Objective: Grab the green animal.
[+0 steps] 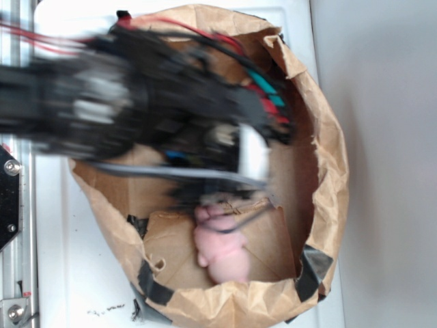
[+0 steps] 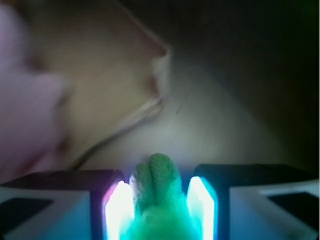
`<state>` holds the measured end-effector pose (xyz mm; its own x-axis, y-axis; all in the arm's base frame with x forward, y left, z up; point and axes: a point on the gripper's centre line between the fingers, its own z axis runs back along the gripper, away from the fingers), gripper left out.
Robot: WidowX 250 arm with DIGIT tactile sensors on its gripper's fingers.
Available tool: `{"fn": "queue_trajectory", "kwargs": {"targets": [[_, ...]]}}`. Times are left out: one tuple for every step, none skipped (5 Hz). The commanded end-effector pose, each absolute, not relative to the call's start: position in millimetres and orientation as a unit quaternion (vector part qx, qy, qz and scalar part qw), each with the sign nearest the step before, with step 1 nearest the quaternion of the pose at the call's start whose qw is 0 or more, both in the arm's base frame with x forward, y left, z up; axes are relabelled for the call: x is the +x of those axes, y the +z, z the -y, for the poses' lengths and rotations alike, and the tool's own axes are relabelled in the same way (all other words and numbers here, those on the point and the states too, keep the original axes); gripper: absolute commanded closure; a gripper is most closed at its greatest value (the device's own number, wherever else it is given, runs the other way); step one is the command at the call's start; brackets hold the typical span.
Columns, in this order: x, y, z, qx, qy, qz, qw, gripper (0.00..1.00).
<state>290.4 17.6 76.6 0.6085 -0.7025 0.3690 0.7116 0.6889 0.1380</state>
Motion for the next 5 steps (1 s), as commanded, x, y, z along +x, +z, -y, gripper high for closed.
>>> {"fn": "queue_trajectory", "kwargs": {"targets": [[284,195,-45,0.004,-0.241,0.232,0.942,1.0],[277,220,-54,0.0,-0.159,0.237,0.958,1.0],[275,232,-59,-0.001,-0.084,0.254,0.963,1.0],[275,227,-56,0.032,0.002,0.265,0.964,1.0],[280,219,-49,0.04,0.007,0.26,0.965,1.0]]}}
